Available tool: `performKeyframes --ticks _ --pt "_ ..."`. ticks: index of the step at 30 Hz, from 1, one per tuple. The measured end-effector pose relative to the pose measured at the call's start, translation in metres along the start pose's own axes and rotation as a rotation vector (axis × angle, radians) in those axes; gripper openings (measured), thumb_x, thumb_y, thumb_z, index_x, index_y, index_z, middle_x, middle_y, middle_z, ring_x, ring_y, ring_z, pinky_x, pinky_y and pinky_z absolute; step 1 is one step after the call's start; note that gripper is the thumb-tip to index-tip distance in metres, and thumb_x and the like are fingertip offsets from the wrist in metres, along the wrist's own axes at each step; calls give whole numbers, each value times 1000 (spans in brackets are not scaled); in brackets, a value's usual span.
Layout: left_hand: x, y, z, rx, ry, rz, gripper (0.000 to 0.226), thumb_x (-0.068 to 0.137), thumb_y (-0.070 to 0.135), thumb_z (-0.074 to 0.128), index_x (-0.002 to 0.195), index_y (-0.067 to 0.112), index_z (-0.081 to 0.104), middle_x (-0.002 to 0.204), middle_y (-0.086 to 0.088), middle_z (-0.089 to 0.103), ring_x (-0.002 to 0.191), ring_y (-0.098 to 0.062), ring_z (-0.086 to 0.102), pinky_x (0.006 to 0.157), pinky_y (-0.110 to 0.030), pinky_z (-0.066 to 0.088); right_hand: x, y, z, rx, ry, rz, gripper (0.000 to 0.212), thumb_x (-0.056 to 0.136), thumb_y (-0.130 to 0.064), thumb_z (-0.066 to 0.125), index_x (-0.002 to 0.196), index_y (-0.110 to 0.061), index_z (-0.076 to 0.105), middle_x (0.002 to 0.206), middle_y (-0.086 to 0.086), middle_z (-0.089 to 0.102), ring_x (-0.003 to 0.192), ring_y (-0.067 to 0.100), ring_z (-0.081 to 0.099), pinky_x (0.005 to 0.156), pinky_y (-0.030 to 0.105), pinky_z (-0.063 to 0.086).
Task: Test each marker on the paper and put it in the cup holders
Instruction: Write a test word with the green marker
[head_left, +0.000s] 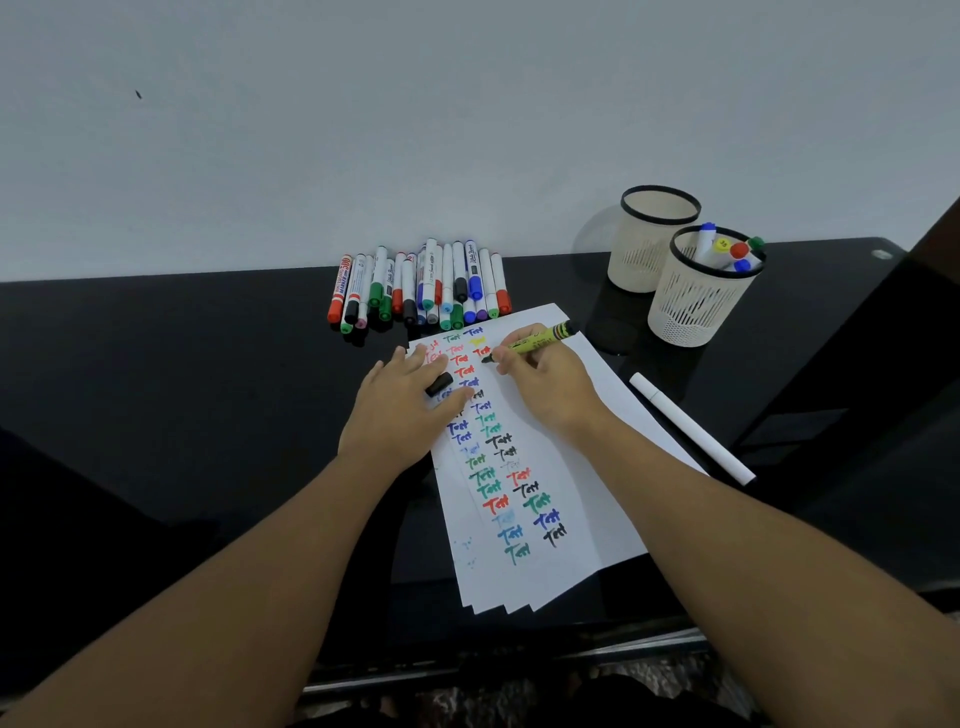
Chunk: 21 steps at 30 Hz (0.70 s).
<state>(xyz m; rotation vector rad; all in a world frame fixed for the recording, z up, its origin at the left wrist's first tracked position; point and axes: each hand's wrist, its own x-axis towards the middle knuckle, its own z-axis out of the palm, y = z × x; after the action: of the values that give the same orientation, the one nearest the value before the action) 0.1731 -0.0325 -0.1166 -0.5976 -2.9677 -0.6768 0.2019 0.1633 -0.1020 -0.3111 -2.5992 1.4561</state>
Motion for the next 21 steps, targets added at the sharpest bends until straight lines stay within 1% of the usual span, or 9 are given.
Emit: performKeyframes --ticks 7,11,14,16,19,21 --pt "0 0 -1 6 -9 -3 69 96 65 48 153 26 42 164 0 30 154 -20 15 124 -41 8 0 -1 0 -23 -13 -3 25 103 -43 59 97 -22 72 101 -6 70 95 15 65 96 47 54" --pt "0 0 -1 6 -4 -3 69 96 65 48 153 26 42 163 0 30 154 -20 15 124 -42 8 -1 -1 0 -27 -22 -13 24 103 -41 59 101 -22 72 102 -5 70 95 15 65 96 46 54" --pt "-1 1 -2 -3 -2 -2 67 96 63 49 152 26 43 163 -1 31 154 -21 16 124 -42 8 -2 -1 -1 -27 19 13 27 103 -42 59 98 -19 73 101 -5 70 93 15 65 95 45 55" --pt "-1 1 -2 -4 0 -2 68 96 63 49 152 25 44 163 -1 31 154 -21 17 124 -42 9 -2 -2 -1 -25 15 18 28 103 -42 58 97 -19 73 102 -6 70 94 15 65 96 45 54" --pt "-1 1 -2 -1 4 3 67 96 62 50 151 24 45 163 -2 32 153 -22 17 124 -43 10 -4 -4 -2 -32 -7 -10 21 104 -40 58 100 -23 69 100 -6 69 95 15 64 96 45 54" --pt "-1 1 -2 -6 3 2 67 96 62 50 151 24 45 163 -2 32 153 -22 17 124 -43 10 -6 -4 -4 -33 -6 -24 15 104 -39 58 101 -27 65 95 -3 70 93 16 65 93 45 55"
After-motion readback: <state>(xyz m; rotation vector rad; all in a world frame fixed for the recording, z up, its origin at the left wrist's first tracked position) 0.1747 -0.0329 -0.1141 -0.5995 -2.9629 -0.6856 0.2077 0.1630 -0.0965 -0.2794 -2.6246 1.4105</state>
